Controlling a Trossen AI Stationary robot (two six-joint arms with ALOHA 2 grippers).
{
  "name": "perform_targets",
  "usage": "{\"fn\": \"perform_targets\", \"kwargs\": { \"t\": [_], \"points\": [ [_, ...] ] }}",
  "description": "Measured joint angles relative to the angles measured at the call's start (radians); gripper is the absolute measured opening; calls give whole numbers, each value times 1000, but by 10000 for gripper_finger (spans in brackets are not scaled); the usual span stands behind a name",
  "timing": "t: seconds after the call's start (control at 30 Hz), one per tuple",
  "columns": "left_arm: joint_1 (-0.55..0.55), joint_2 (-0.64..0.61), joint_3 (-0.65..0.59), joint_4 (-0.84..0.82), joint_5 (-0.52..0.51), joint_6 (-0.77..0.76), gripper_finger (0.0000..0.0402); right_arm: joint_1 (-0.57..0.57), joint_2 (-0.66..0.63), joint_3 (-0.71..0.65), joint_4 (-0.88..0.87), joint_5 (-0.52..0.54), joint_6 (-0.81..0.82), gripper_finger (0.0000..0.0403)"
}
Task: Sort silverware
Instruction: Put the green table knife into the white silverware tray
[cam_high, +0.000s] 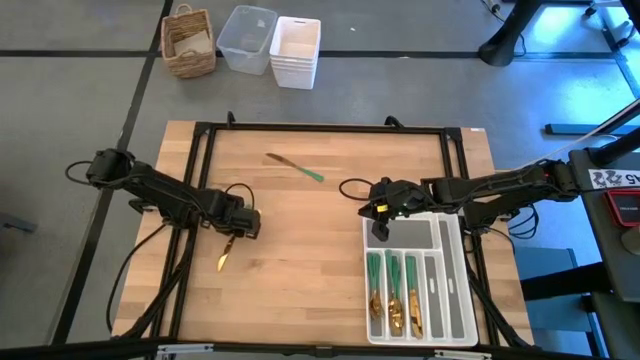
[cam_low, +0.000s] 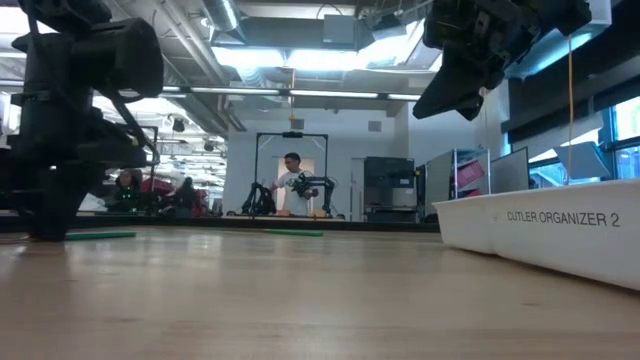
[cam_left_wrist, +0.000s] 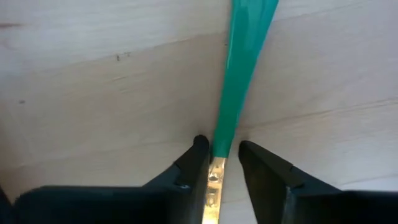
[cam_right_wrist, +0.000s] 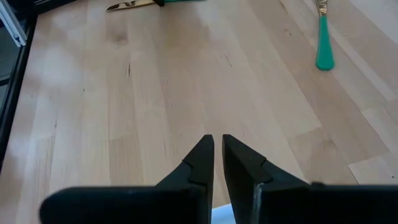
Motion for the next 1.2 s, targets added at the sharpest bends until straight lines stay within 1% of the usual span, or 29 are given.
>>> {"fn": "perform_targets", "kwargs": {
  "t": [0.23,0.33,0.53,0.67,0.77,0.87,0.93,1.07,1.2],
  "points": [
    [0,1,0,6,6,-13,18,0,0,0,0,-7,-26,36],
    [0,1,0,6,5,-38,15,0,0,0,0,-7,-26,36],
    [0,-12,1,21,4,-50,27,0,0,0,0,-7,-26,36],
    [1,-37,7,27,4,-52,22,0,0,0,0,-7,-34,36],
    [0,-57,16,147,11,-55,20,0,0,0,0,-7,-52,37],
    [0,-56,11,240,6,-25,22,0,0,0,0,-7,-52,36],
    [0,-57,15,344,-12,-15,24,0,0,0,0,-7,-52,36],
    [0,-57,14,491,-45,-12,22,0,0,0,1,-7,-52,36],
    [0,-57,14,675,-76,-15,23,0,0,0,5,-7,-52,36]
  ]
}}
